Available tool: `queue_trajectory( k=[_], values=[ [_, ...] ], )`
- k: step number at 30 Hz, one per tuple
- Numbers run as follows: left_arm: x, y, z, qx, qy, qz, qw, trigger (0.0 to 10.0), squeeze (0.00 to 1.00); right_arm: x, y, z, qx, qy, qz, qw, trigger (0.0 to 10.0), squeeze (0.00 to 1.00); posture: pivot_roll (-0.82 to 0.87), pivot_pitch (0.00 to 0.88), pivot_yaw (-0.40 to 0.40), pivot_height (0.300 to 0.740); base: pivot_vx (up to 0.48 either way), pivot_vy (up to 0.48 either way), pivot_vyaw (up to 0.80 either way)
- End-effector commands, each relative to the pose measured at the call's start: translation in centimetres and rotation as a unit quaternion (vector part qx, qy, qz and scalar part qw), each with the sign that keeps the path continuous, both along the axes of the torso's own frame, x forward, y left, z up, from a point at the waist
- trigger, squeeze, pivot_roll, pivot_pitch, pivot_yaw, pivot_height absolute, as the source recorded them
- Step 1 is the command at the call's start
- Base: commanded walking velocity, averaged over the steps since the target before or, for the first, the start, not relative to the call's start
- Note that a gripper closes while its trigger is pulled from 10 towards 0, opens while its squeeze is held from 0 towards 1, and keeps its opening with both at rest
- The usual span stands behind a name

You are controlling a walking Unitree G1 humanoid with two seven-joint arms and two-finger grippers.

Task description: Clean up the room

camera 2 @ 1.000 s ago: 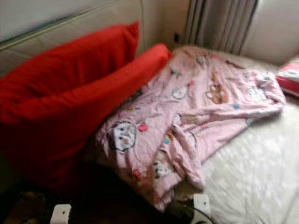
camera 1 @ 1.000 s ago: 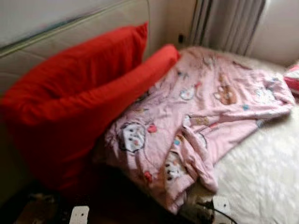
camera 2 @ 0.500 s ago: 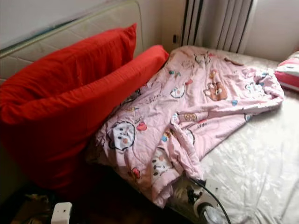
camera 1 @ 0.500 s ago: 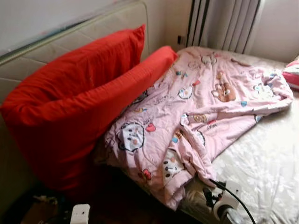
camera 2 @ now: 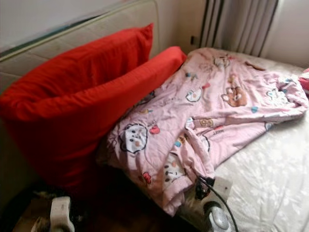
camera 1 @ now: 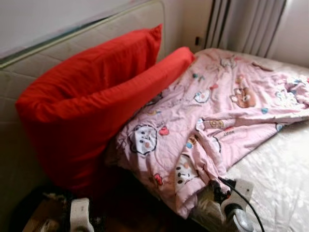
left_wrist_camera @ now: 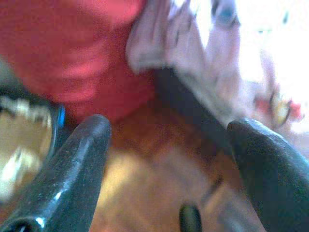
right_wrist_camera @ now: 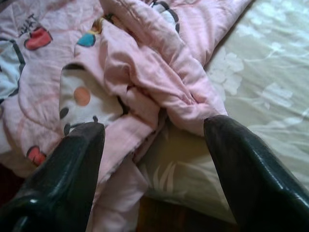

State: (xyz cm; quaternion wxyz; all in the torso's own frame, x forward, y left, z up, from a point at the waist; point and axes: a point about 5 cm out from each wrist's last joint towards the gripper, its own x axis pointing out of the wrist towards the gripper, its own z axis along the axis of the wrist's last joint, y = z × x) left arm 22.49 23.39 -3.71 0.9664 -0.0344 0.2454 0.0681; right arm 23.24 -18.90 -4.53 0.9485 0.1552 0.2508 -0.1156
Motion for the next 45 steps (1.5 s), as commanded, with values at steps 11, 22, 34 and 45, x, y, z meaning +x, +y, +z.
queue_trajectory(
  k=[11,22,34,45],
  values=[
    [-1.7,0.7,-1.0,-0.018,0.028,0.022,0.999,10.0,0.00,1.3,-0.6,0.9,-0.003,-0.011,-0.023,1.000,10.0,0.00,-0.03,0.058,0.056,0.740,0.253,0.000,0.00],
    [-1.8,0.7,-1.1,-0.020,0.031,0.024,0.999,10.0,0.00,1.3,-1.1,1.0,-0.004,-0.009,-0.039,0.999,10.0,0.00,-0.02,0.075,0.049,0.740,0.307,0.000,0.00],
    [-2.7,0.4,-1.9,-0.027,0.054,0.026,0.998,10.0,0.00,1.8,-1.1,1.3,-0.023,-0.009,-0.026,0.999,10.0,0.00,-0.02,0.092,0.043,0.740,0.077,0.000,0.00],
    [-2.7,0.6,-1.8,-0.028,0.052,0.031,0.998,10.0,0.00,3.1,-1.1,2.4,-0.074,-0.022,0.017,0.997,10.0,0.00,-0.02,0.097,0.042,0.715,0.000,0.000,0.00]
  ],
)
